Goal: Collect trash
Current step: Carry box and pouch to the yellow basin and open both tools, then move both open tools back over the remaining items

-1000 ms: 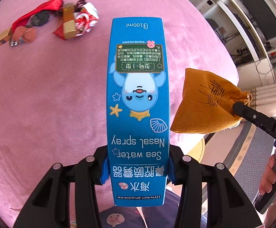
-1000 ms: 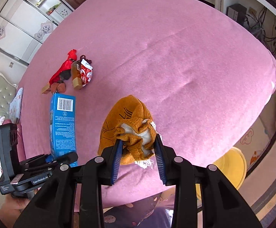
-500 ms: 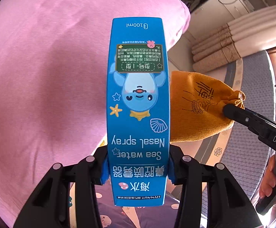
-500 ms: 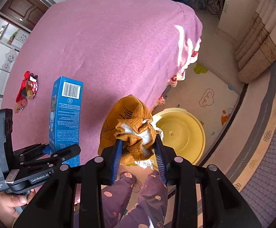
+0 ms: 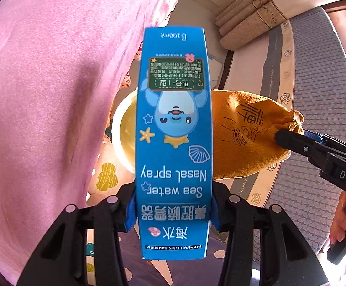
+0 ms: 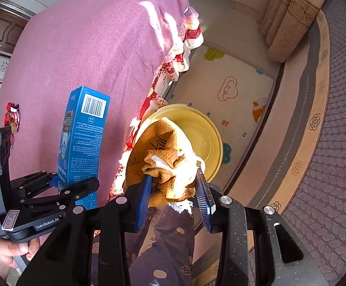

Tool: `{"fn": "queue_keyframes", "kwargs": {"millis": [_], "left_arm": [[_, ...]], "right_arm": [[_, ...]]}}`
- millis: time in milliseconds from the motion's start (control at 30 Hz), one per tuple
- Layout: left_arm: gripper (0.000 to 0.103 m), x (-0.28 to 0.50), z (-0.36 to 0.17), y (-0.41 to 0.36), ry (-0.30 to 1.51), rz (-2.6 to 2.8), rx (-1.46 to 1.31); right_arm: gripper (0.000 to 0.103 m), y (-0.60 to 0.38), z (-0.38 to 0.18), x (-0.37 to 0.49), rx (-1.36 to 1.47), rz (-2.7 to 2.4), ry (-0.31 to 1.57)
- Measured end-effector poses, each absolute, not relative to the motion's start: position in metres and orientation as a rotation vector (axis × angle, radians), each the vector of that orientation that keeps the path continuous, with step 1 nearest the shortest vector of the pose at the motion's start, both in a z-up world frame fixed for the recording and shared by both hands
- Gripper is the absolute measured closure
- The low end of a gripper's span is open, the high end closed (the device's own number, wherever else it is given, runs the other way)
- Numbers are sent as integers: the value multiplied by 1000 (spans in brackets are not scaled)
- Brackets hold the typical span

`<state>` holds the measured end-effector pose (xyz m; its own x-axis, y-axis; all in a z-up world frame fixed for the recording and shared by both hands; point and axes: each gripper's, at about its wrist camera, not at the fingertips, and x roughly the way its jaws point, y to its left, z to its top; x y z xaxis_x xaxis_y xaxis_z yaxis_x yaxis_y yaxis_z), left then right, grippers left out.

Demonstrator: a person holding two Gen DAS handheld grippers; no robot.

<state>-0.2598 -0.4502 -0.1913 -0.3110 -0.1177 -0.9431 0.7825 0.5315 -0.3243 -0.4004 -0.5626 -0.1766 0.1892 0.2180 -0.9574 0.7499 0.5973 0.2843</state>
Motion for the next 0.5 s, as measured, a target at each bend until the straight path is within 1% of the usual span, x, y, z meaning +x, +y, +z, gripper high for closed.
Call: {"fn": "queue_keyframes", "kwargs": {"millis": [33,67,100,300,500], "left_arm": [[42,-261,-192,-451,1650,-1006,576],[36,-261,-191,-452,1644,-1003,585],[28,-262,-190,-452,1626,-995,596],[27,-262,-194,-449,1621,-996,610],[27,-244,-184,-437,1609,-952,545]], "right_arm": [[56,-563,-177,-402,912,-463,1367],[44,-564,-177,-405,915,-478,1364],[42,-566,-178,-407,913,-491,1365],[46,-567,-179,-401,910,-489,1379],[46,-556,-166,-376,885,-453,1363]]}}
